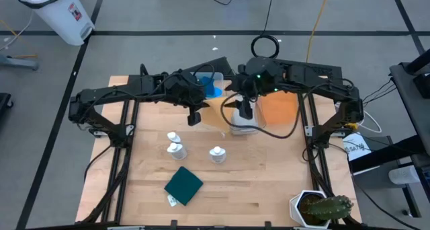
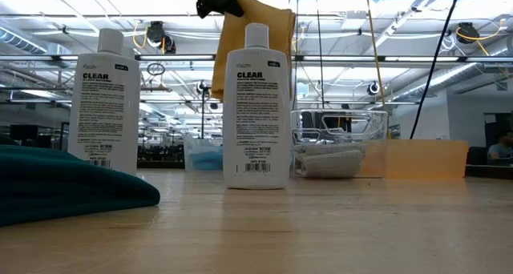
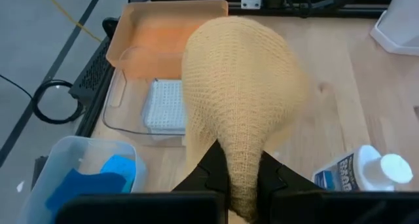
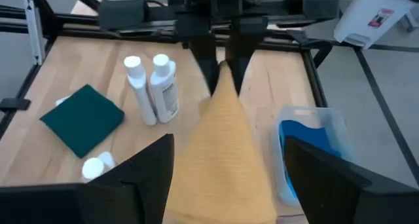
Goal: Pick & Place Kitchen Items
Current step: Put the yellow towel into the transparent bin
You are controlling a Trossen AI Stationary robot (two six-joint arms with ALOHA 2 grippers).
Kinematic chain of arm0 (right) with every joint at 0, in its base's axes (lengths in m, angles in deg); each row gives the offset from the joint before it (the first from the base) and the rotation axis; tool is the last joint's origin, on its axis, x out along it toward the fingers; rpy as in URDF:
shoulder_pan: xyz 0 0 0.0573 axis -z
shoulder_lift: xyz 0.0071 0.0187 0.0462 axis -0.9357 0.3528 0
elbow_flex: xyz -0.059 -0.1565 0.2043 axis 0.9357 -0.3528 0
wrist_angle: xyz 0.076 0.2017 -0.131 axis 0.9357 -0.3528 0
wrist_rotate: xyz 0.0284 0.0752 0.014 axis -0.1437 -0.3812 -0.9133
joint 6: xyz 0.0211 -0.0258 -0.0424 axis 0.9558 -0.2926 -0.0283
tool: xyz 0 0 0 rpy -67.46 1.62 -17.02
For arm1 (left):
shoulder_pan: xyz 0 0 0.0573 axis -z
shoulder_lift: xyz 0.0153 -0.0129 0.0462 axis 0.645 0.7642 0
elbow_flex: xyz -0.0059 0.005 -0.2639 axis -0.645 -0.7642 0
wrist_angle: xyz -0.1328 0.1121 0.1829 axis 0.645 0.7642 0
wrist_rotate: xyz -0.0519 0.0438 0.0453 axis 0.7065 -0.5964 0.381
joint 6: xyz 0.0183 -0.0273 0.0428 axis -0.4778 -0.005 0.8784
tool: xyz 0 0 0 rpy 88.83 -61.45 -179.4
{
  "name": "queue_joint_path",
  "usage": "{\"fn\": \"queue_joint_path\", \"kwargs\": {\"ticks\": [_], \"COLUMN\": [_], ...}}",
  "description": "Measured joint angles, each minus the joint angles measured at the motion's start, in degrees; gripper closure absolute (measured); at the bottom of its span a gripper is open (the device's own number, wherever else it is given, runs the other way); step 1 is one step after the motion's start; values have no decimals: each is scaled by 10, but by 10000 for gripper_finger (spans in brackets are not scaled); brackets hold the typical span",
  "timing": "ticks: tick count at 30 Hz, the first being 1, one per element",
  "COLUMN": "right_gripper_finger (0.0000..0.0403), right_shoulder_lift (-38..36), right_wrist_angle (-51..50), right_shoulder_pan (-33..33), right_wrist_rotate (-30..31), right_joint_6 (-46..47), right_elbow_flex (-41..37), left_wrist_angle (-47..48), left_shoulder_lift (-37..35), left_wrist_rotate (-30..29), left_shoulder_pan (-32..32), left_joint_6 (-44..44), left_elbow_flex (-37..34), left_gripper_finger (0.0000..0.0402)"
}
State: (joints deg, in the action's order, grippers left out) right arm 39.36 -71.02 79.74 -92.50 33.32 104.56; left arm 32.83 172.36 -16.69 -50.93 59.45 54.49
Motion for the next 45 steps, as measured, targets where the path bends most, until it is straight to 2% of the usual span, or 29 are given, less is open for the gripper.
{"fn": "queue_joint_path", "kwargs": {"ticks": [16,20,25,29,38,41,45], "right_gripper_finger": [149,149,149,149,151,168,221], "right_shoulder_lift": [65,70,78,75,76,76,76], "right_wrist_angle": [13,4,-4,-21,13,17,25], "right_shoulder_pan": [1,4,8,10,12,12,12], "right_wrist_rotate": [-26,-42,-23,-42,-41,-40,-40], "right_joint_6": [-10,-1,9,16,22,17,10], "right_elbow_flex": [0,0,-1,-1,-53,-60,-60], "left_wrist_angle": [-8,-5,-5,-6,-9,-9,-9], "left_shoulder_lift": [0,0,0,0,0,0,0], "left_wrist_rotate": [0,-1,-1,-1,-1,-2,-2], "left_shoulder_pan": [27,27,27,26,26,26,26], "left_joint_6": [3,3,3,3,1,-1,-1], "left_elbow_flex": [0,0,0,0,0,0,0], "left_gripper_finger": [386,386,386,386,386,386,386]}}
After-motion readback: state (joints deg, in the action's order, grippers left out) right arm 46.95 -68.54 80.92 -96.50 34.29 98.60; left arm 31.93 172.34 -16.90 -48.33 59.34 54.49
